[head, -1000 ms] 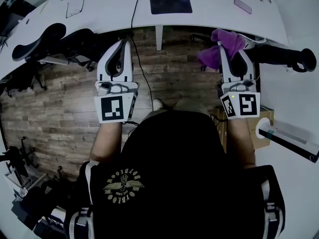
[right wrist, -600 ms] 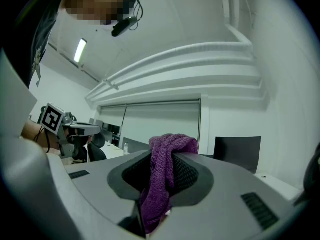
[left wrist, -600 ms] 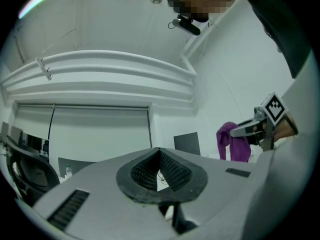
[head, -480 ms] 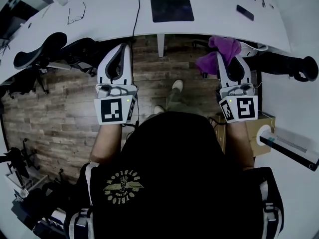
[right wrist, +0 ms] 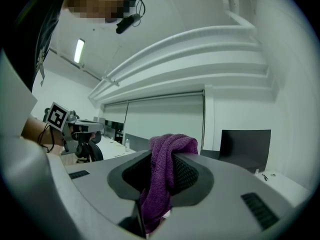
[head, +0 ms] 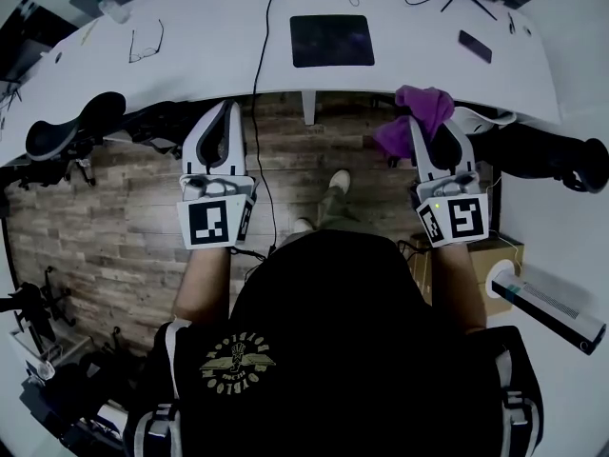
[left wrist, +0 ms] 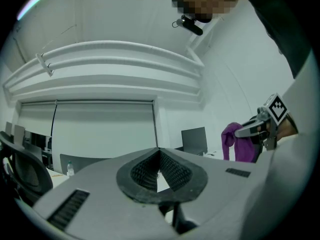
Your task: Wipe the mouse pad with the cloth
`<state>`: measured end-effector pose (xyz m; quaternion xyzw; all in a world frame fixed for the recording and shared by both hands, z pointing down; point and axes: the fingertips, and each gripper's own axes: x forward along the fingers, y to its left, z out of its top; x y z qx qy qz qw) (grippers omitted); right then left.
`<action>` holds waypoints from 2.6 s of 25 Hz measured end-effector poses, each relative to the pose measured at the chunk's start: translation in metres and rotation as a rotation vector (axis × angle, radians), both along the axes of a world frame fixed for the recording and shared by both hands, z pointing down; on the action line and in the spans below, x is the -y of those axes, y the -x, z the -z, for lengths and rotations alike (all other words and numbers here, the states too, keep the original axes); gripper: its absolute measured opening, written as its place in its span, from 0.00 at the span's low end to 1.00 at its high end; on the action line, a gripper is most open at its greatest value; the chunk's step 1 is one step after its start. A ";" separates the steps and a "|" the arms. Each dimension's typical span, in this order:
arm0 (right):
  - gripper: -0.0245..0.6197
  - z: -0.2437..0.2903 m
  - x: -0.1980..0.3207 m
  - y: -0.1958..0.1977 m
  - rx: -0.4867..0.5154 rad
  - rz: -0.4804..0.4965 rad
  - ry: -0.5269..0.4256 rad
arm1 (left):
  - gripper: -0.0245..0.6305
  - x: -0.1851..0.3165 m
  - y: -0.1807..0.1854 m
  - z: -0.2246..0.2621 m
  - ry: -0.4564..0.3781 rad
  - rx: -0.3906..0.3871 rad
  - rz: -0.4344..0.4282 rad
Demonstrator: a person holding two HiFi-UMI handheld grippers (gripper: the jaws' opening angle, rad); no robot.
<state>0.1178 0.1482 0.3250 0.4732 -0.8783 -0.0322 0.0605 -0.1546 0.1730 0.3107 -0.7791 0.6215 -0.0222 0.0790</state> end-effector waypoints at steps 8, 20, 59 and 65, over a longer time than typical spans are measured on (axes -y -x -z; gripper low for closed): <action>0.19 0.000 0.030 -0.004 -0.008 0.006 0.004 | 0.04 0.026 0.003 -0.010 0.022 0.012 0.017; 0.19 -0.008 0.071 -0.010 0.002 0.019 0.025 | 0.04 0.072 -0.005 -0.012 0.020 0.005 0.016; 0.19 -0.011 0.196 0.024 0.058 0.193 0.054 | 0.04 0.164 0.023 0.000 0.010 0.003 0.155; 0.19 -0.020 0.223 0.052 0.055 0.168 0.088 | 0.04 0.202 0.043 -0.010 0.036 -0.006 0.112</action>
